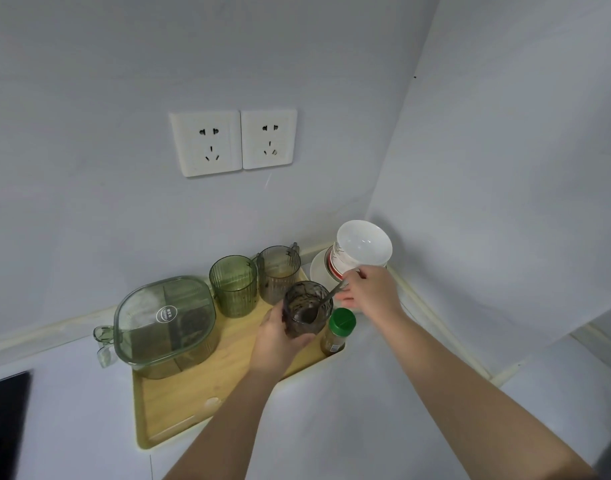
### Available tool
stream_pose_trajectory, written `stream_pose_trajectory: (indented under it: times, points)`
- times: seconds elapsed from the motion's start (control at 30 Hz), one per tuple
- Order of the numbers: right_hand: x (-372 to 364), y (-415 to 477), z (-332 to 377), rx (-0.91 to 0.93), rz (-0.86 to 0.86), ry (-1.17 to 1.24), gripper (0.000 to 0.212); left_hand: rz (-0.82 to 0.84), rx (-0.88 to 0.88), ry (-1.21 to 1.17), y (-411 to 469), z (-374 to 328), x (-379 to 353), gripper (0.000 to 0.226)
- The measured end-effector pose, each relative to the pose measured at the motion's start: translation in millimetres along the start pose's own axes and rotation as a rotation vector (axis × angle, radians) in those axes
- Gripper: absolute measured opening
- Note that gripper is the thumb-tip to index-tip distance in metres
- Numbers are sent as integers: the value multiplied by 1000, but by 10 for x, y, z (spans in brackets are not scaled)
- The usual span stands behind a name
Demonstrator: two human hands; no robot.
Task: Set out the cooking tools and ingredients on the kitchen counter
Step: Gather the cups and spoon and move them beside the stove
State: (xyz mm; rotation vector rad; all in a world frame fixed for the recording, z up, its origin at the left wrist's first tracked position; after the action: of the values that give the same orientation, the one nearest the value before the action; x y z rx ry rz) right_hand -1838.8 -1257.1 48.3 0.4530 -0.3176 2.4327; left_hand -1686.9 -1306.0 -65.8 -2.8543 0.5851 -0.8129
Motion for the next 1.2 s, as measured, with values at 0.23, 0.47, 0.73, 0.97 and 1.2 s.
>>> stream_pose_trajectory:
  times: [0.23, 0.47, 0.73, 0.97, 1.2]
  points:
    - [43, 39, -79, 1, -24, 15, 26, -5, -10, 6, 67, -31, -90, 75]
    - [76, 81, -208, -69, 1, 199, 22, -5, -26, 18, 84, -65, -149, 80]
    - [132, 6, -213, -106, 1, 245, 16, -6, -4, 135, -157, -30, -16, 70]
    - [297, -186, -310, 76, -130, -43, 31, -32, -15, 80, -766, 38, 402, 51]
    - [148, -990, -130, 198, -266, 14, 25, -125, -48, -97, -1511, 84, 934, 36]
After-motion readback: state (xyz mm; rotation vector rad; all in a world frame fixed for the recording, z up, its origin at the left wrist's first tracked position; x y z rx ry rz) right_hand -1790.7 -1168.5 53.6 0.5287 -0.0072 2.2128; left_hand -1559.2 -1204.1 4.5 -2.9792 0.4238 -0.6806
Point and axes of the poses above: each hand's wrist, its own y-axis towards the middle knuckle, its own x-axis out of the back of the hand, z = x × y, the point moved 1 cm from there along y, towards the middle knuckle, and after that the axes turned 11 degrees about x, right-handed, at the moved point
